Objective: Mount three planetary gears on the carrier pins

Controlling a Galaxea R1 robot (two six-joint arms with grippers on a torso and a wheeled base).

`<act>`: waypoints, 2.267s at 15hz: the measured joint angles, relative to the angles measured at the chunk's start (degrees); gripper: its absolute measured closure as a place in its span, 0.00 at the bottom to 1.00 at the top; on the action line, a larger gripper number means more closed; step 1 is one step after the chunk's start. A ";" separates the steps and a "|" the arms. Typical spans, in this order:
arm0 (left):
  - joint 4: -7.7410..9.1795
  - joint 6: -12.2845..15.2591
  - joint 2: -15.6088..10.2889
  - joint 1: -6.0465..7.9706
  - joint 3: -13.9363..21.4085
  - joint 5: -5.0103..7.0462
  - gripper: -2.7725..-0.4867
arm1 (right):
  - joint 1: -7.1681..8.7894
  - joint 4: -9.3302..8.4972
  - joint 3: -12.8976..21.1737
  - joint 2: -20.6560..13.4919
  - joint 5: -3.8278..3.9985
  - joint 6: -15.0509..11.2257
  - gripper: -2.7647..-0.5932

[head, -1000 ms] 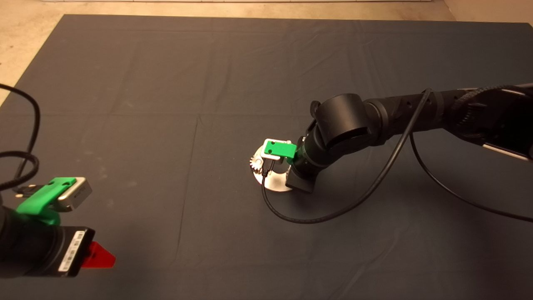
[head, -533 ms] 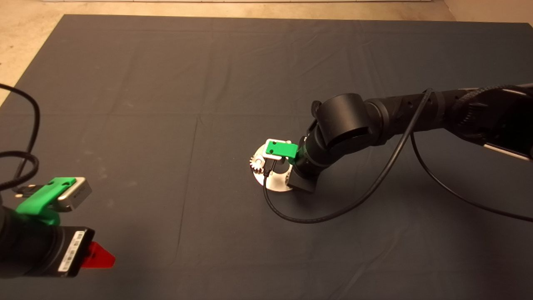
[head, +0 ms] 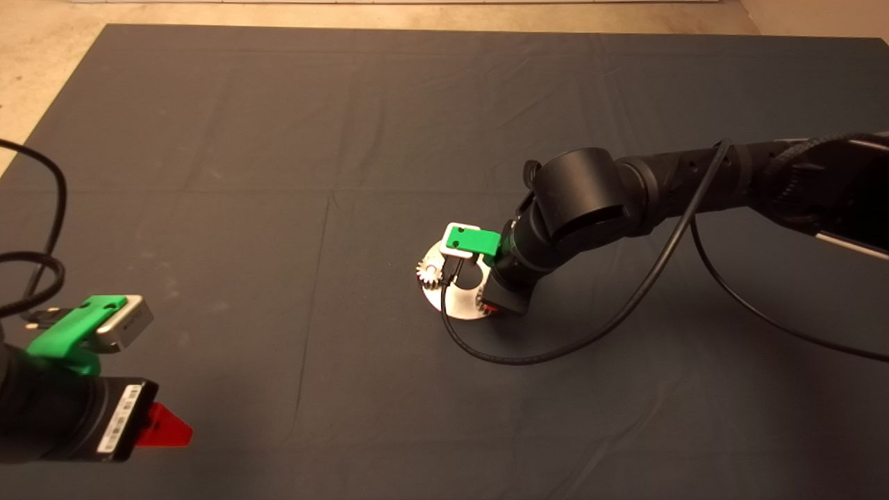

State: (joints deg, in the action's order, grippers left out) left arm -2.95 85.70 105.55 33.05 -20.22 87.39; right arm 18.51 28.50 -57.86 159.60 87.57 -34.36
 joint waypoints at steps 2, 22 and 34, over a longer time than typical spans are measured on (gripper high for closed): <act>0.00 0.00 0.00 0.00 0.00 0.00 0.32 | 0.70 -0.04 1.03 -0.61 -0.09 -1.14 0.50; 0.37 -0.21 -0.30 0.00 0.20 0.00 0.32 | 2.43 -4.58 -1.48 -8.83 0.09 -12.39 0.12; 0.40 -0.42 -0.26 0.00 0.24 0.01 0.32 | 2.41 -4.89 -9.50 -6.25 0.09 -12.41 0.02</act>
State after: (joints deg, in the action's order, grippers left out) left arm -2.55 85.28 105.29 33.05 -19.98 87.40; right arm 20.92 23.61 -67.36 153.35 87.66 -46.77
